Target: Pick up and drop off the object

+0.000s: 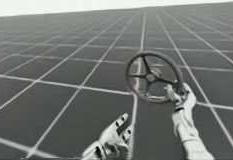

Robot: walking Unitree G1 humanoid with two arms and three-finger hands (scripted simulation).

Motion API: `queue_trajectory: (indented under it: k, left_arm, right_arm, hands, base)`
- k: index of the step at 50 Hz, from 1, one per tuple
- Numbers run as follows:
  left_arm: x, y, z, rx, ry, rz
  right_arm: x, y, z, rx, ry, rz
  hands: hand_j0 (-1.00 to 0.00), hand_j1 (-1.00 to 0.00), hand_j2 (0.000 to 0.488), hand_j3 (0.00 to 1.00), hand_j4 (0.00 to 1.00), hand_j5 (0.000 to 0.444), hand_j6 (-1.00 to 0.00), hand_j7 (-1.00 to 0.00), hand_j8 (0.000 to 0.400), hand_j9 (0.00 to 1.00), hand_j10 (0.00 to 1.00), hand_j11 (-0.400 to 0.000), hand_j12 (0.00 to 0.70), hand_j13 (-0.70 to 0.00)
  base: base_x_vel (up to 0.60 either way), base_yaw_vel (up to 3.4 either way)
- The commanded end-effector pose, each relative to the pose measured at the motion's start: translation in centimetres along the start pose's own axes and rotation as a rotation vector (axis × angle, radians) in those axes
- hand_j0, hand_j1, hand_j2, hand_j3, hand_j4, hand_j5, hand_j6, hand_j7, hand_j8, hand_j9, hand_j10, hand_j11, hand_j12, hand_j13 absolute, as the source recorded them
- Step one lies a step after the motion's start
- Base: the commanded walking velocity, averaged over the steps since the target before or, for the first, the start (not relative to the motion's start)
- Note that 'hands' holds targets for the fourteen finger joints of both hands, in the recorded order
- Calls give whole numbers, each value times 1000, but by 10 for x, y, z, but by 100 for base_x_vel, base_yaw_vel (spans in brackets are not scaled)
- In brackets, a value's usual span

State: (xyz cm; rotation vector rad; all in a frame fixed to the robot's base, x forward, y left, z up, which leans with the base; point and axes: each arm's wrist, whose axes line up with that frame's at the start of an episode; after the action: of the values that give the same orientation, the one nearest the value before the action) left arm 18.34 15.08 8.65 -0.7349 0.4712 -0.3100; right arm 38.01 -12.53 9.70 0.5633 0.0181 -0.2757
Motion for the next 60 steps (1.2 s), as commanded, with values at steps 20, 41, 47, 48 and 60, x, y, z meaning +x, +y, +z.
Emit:
queue_trajectory:
  k: [20, 41, 47, 48, 60]
  left_arm:
    - [2, -5, 1, 16, 5, -8]
    - [2, -5, 1, 16, 5, -8]
    - [2, -5, 1, 16, 5, -8]
    - [2, -5, 1, 16, 5, -8]
    - [2, -5, 1, 16, 5, -8]
  right_arm:
    - [2, -3, 9, 26, -33, -4]
    - [2, -3, 9, 26, -33, -4]
    - [2, -3, 9, 26, -33, -4]
    - [2, -3, 9, 26, -33, -4]
    - [2, -3, 9, 26, -33, -4]
  hands:
    - [0, 0, 0, 1000, 1000, 0, 0, 0, 0, 1000, 1000, -400, 0, -700]
    - [0, 0, 0, 1000, 1000, 0, 0, 0, 0, 1000, 1000, -400, 0, -700]
    - [0, 0, 0, 1000, 1000, 0, 0, 0, 0, 1000, 1000, -400, 0, -700]
    - [0, 0, 0, 1000, 1000, 0, 0, 0, 0, 1000, 1000, -400, 0, -700]
    - [0, 0, 0, 1000, 1000, 0, 0, 0, 0, 1000, 1000, -400, 0, -700]
  base:
    - [56, -4]
    - [42, -35]
    - [39, -43]
    - [39, -43]
    - [40, -41]
